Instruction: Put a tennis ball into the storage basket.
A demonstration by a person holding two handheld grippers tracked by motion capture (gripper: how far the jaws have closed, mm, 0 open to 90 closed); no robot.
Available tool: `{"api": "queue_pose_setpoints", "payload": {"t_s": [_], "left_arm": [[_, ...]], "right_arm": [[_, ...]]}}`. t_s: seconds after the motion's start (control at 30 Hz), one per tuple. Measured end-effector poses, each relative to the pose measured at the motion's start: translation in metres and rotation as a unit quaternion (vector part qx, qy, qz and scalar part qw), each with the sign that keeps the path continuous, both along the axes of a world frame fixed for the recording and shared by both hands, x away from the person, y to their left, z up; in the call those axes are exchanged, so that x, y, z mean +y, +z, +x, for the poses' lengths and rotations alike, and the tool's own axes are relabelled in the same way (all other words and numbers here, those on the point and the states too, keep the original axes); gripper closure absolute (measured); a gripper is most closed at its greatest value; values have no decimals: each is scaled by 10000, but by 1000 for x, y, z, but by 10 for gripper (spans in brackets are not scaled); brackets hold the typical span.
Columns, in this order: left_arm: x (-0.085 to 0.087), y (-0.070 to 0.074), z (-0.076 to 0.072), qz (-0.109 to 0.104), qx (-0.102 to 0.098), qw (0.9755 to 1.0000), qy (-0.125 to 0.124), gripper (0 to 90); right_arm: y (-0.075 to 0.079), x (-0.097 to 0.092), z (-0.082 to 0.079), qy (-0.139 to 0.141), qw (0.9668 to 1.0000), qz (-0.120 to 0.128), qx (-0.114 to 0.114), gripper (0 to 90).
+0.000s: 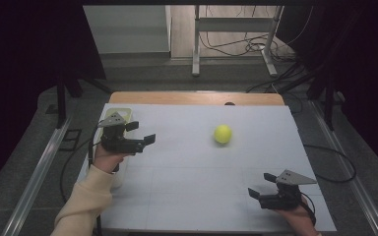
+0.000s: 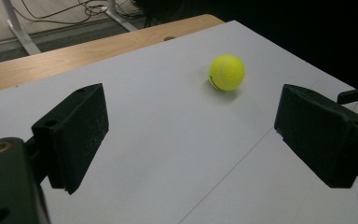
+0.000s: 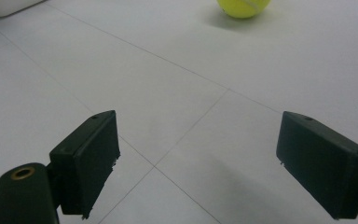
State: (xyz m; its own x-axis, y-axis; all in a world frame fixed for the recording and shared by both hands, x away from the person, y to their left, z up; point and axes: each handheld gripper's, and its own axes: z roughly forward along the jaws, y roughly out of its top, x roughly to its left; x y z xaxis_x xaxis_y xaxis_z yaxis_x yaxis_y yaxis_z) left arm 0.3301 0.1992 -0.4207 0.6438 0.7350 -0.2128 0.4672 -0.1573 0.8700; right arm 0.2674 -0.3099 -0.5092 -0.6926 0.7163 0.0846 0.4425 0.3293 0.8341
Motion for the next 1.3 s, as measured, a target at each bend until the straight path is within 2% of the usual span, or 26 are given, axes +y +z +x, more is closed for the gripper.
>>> {"api": "queue_pose_setpoints", "payload": {"t_s": [0.43,0.73,1.3], "left_arm": [[-18,-3,-5,-104,-47,9997,-226,106],[-37,-7,-4,-24,-6,9992,-402,105],[-59,-7,0,57,24,9984,-556,106]], "right_arm": [[0,0,0,-1,10000,27,8,133],[1,0,1,-5,10000,38,2,133],[0,0,1,17,10000,15,-2,134]]}}
